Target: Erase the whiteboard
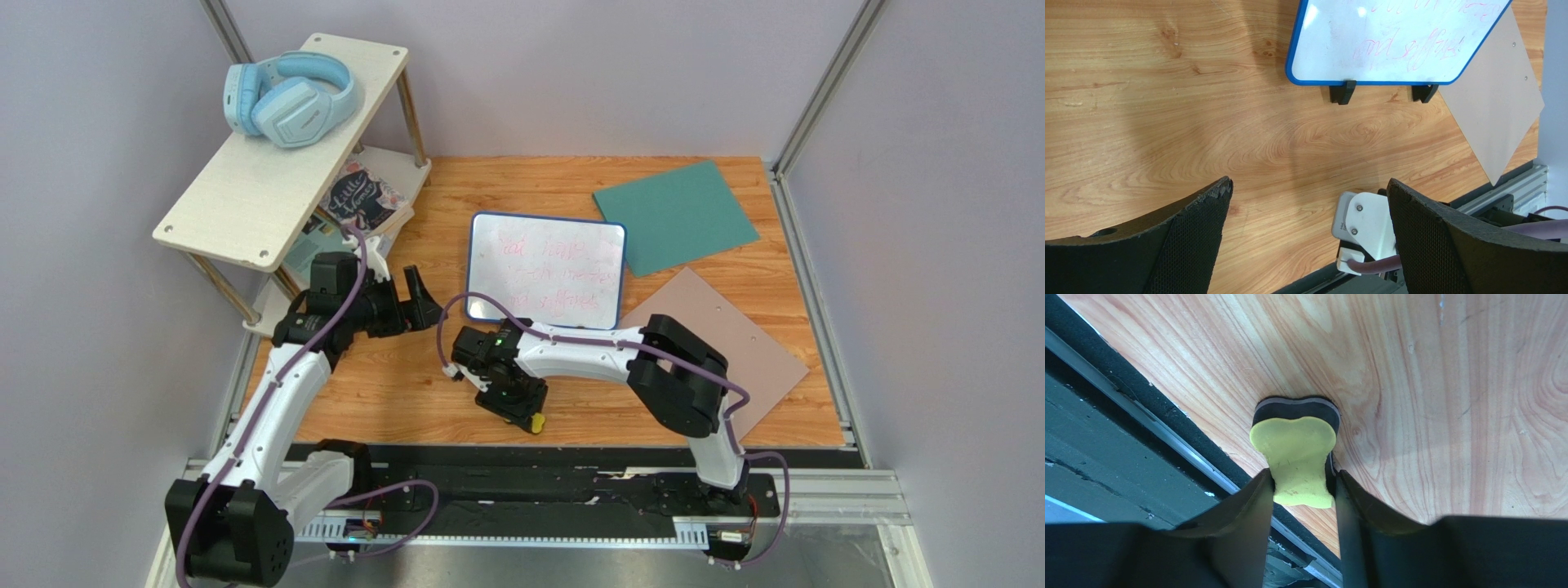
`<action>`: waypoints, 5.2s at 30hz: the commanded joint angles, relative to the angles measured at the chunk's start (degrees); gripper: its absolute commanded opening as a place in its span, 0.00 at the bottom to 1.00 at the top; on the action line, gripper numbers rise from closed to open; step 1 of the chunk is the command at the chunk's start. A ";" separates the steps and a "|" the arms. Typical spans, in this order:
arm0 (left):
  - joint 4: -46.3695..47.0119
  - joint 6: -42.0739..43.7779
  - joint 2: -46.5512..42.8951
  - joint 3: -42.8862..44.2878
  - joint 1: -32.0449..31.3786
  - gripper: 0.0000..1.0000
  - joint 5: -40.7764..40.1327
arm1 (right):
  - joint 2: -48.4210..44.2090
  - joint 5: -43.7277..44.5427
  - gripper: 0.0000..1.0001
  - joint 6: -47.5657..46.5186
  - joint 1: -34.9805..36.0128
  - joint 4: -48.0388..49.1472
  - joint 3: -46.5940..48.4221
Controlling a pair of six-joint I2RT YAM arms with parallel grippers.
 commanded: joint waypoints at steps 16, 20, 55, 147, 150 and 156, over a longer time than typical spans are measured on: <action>5.22 -0.95 -1.85 -0.79 0.15 0.99 3.82 | -7.07 10.66 0.04 5.90 -2.78 -0.03 0.16; 10.06 -1.92 1.49 -1.23 0.15 0.99 6.55 | -11.19 12.43 0.03 7.13 -6.72 0.41 -0.19; 60.07 -13.34 45.44 11.96 -0.03 0.85 19.65 | -20.52 5.29 0.01 12.32 -30.38 20.45 4.20; 67.02 -14.57 53.17 5.01 -4.77 0.00 17.63 | 0.31 25.52 0.00 12.67 -41.36 26.25 4.03; 66.85 -14.66 53.61 5.28 -4.68 0.00 17.98 | 0.05 25.09 0.00 13.98 -41.97 26.34 1.92; 67.37 -15.19 53.61 5.01 -4.25 0.00 18.16 | -3.55 17.71 0.00 16.72 -45.32 30.82 -4.76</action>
